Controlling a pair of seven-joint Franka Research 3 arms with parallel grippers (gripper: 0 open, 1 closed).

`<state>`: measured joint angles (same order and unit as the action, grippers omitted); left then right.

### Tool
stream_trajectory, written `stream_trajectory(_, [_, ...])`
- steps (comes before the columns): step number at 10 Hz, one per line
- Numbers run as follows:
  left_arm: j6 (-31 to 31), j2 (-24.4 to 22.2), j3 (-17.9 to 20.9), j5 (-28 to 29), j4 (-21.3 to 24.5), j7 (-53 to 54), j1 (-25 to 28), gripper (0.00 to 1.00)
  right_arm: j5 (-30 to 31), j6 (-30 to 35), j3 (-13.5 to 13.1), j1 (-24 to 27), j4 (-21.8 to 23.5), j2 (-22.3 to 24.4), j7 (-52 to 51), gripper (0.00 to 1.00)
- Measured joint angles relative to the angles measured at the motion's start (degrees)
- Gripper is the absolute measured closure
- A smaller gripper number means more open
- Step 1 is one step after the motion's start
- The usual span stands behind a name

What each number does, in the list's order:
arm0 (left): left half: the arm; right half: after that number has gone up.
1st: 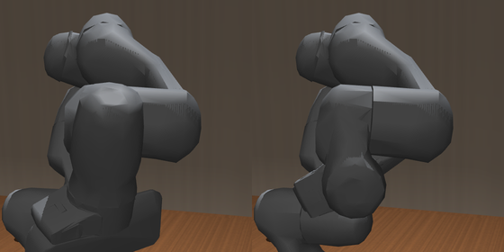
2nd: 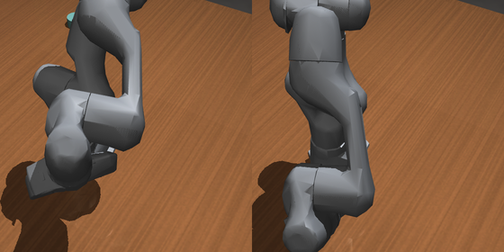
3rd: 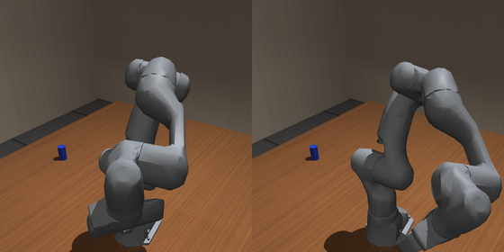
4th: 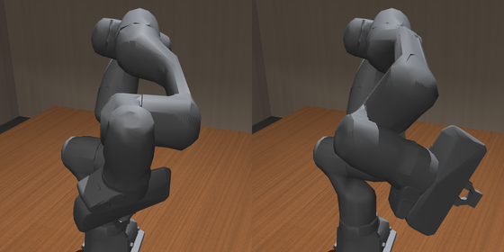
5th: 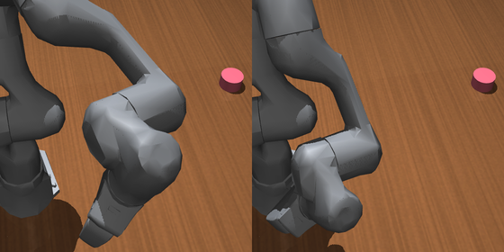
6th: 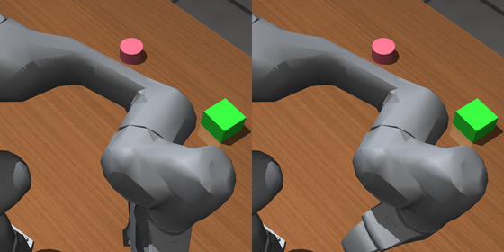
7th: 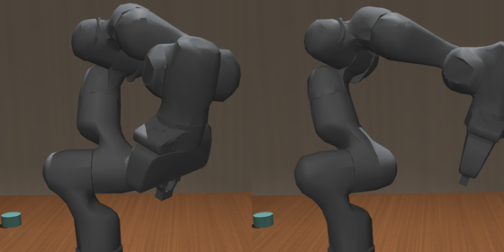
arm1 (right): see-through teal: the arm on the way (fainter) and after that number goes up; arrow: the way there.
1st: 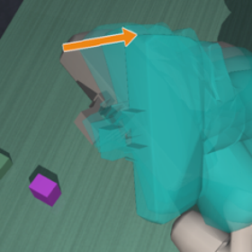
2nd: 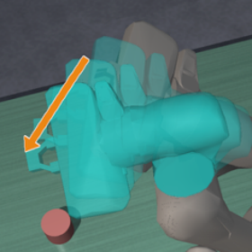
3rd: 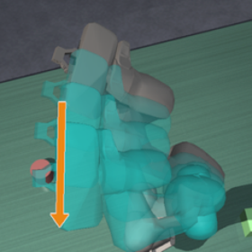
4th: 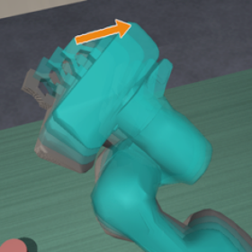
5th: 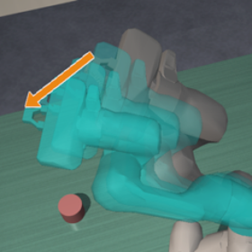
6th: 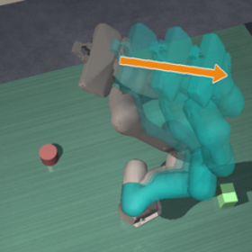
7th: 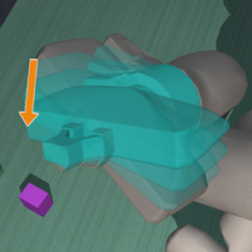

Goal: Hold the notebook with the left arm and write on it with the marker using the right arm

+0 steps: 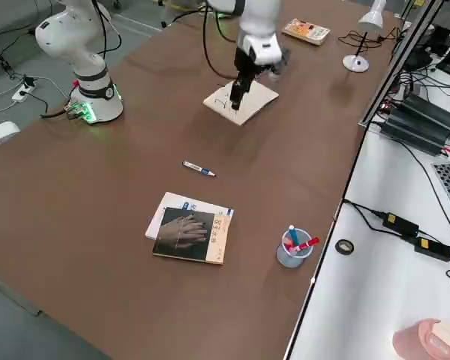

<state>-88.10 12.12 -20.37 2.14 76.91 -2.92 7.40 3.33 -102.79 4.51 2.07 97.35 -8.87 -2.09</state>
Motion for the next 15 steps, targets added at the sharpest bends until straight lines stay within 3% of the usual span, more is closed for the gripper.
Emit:
stream_trajectory(4, [1.1, -2.09, 2.81, 0.02, 0.89, 0.59, -1.14, 0.0, 3.61, 8.74, -0.01, -1.48, -6.75, 4.21, 4.91, 0.0])
stream_trajectory(8, [1.49, -4.64, 19.47, 0.0, 3.41, 2.4, -14.89, 0.0, 3.76, 17.23, -0.4, -1.79, -13.88, 5.93, 7.9, 0.0])
stream_trajectory(11, [1.48, -7.01, 21.58, 0.0, 5.81, 4.35, -15.74, 0.0, 3.58, 17.61, -0.91, -1.79, -13.4, 7.31, 8.14, 0.0])
stream_trajectory(15, [-2.66, -16.16, 21.83, -0.03, 18.76, 4.57, -15.31, 0.0, 3.03, 17.49, -0.93, -1.84, -12.87, 7.8, 8.2, 0.0])
